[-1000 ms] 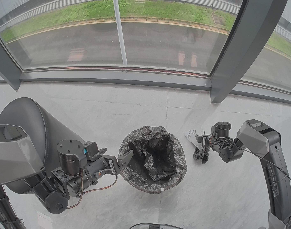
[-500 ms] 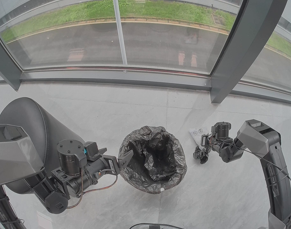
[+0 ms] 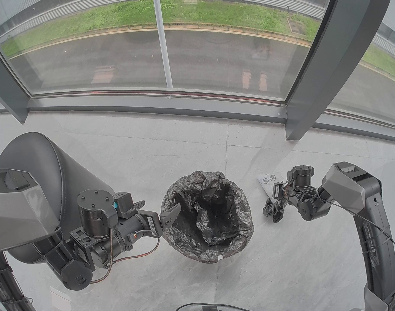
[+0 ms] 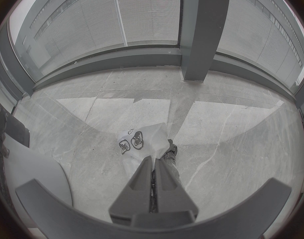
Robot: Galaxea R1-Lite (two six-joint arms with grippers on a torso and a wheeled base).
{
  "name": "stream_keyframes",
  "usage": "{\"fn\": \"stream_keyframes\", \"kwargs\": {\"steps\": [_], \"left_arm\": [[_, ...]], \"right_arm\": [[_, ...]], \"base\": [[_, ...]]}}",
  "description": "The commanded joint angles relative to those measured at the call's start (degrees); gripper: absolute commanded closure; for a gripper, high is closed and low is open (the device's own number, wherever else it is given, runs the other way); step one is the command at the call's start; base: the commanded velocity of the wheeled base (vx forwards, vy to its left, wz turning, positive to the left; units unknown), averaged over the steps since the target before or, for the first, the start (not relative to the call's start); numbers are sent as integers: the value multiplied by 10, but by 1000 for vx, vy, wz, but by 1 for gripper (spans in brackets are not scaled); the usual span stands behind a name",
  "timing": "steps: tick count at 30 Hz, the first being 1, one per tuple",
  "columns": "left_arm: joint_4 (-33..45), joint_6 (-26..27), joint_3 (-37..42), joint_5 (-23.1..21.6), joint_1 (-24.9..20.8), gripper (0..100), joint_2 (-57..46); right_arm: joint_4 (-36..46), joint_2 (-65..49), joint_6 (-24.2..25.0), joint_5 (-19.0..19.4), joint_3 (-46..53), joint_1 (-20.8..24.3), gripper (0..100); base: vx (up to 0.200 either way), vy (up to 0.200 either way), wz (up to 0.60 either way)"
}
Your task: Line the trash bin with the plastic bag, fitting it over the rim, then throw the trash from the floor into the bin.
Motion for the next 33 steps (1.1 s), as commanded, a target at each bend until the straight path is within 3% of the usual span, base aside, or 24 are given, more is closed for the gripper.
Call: {"fn": "stream_keyframes", "kwargs": {"steps": [1, 7, 20, 23, 33], "left_arm": [[0, 0, 0, 1, 0, 0, 0], [0, 0, -1, 0, 0, 0, 0], [0, 0, -1, 1, 0, 0, 0], [0, 0, -1, 1, 0, 0, -1], [-1, -1, -1, 0, 0, 0, -1]], "right_arm": [[-1, -55, 1, 2, 35, 2, 100], [1, -141, 34, 15, 89, 10, 100], [-6, -227, 36, 22, 145, 17, 100], [-6, -281, 36, 42, 185, 36, 100], [-55, -371, 33, 42, 277, 107, 100]], "base": [[0, 0, 0], [0, 0, 0], [0, 0, 0], [0, 0, 0], [0, 0, 0]]}}
